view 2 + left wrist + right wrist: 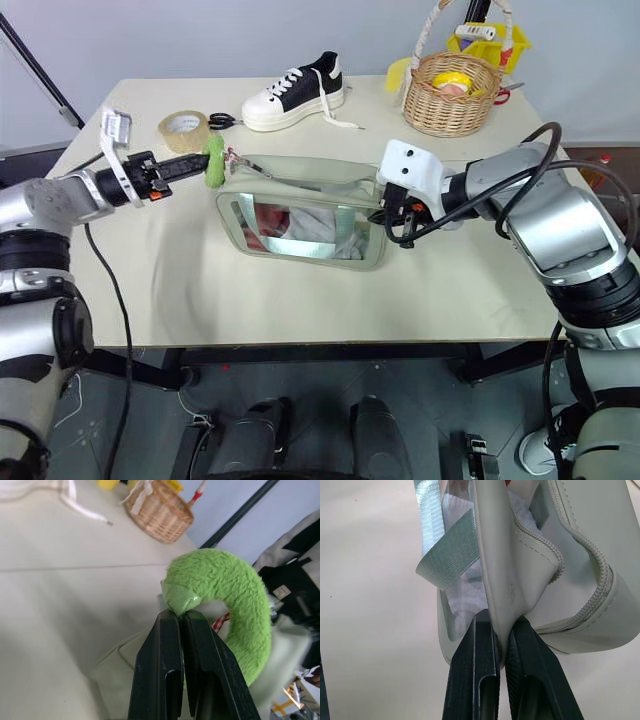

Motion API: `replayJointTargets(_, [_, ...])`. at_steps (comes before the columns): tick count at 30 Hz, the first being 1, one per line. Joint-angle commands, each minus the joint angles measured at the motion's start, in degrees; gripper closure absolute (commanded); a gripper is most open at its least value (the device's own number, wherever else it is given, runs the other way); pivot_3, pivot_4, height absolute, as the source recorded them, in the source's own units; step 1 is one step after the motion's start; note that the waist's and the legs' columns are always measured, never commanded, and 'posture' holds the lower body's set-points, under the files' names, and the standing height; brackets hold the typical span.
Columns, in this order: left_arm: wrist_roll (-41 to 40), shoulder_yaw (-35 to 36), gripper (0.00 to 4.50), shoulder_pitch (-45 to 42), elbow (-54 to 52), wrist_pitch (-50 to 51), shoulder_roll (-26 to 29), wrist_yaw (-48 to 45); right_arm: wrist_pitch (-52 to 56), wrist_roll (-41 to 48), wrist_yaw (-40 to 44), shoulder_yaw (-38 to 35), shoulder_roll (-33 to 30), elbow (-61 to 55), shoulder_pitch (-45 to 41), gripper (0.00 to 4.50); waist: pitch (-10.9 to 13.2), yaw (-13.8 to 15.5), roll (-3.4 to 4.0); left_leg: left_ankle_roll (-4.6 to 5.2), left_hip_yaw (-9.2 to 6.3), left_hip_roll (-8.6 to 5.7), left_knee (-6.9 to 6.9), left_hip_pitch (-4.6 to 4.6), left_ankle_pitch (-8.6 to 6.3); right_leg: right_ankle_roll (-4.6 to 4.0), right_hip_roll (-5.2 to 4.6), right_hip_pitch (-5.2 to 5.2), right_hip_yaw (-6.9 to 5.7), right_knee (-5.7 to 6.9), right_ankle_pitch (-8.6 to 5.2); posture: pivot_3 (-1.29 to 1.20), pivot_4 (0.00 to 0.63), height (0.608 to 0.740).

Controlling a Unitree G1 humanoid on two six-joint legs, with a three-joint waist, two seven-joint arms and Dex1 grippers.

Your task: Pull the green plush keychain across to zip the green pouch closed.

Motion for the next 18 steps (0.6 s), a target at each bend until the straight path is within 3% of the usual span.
replayJointTargets(1, [-3.39, 1.44, 4.42, -2.12, -6.31, 3.19, 1.47, -1.29, -0.16, 0.62, -0.16, -1.9, -0.29, -1.66, -0.51, 4.5, 0.0, 0.0, 0.0, 0.0, 0.0, 0.0, 0.0, 0.0, 0.0, 0.0, 0.0, 0.0, 0.0, 0.0, 0.0, 0.0, 0.15, 0.695])
replayJointTargets(4, [-4.94, 1.48, 4.42, -2.32, -9.43, 5.08, 0.16, 0.45, -0.41, 0.53, -0.26, -1.61, -0.06, -1.27, -0.64, 4.5, 0.0, 0.0, 0.0, 0.0, 0.0, 0.01, 0.0, 0.0, 0.0, 0.0, -0.01, 0.0, 0.0, 0.0, 0.0, 0.0, 0.15, 0.695])
replayJointTargets(9, [-1.59, -6.13, 4.42, -0.83, -16.64, 1.99, -4.22, 2.1, -0.91, 0.18, -0.5, -1.03, 0.58, -0.74, -1.0, 4.5, 0.0, 0.1, 0.0, 0.0, 0.0, 0.01, 0.03, 0.0, 0.0, 0.0, -0.02, 0.04, 0.0, 0.0, 0.0, 0.0, 0.15, 0.695])
replayJointTargets(13, [-0.53, -8.94, 4.42, -2.52, -16.06, 1.54, -5.37, 1.91, -0.71, 0.03, -0.76, -1.14, 0.71, -0.96, -0.8, 4.5, 0.0, -0.14, 0.0, 0.0, 0.04, -0.02, -0.01, 0.02, 0.0, 0.0, 0.02, 0.0, 0.04, 0.0, 0.0, 0.0, 0.15, 0.695])
replayJointTargets(16, [-0.08, -9.63, 3.57, -3.77, -13.57, 0.8, -5.23, 0.97, -0.24, 0.09, -1.16, -1.28, 0.75, -1.37, -0.54, 4.5, 0.0, -0.08, 0.0, 0.0, 0.03, -0.01, -0.02, 0.02, 0.0, 0.0, 0.06, -0.01, 0.04, 0.01, 0.0, 0.0, 0.15, 0.695])
replayJointTargets(18, [-0.02, -10.19, 2.5, -3.95, -13.43, 0.29, -4.5, -0.62, 0.11, 0.22, -1.45, -1.45, 0.69, -1.71, -0.26, 4.5, 0.0, -0.07, 0.0, 0.0, 0.03, -0.01, -0.01, 0.01, 0.0, 0.0, 0.05, -0.01, 0.04, 0.01, 0.0, 0.0, 0.15, 0.695])
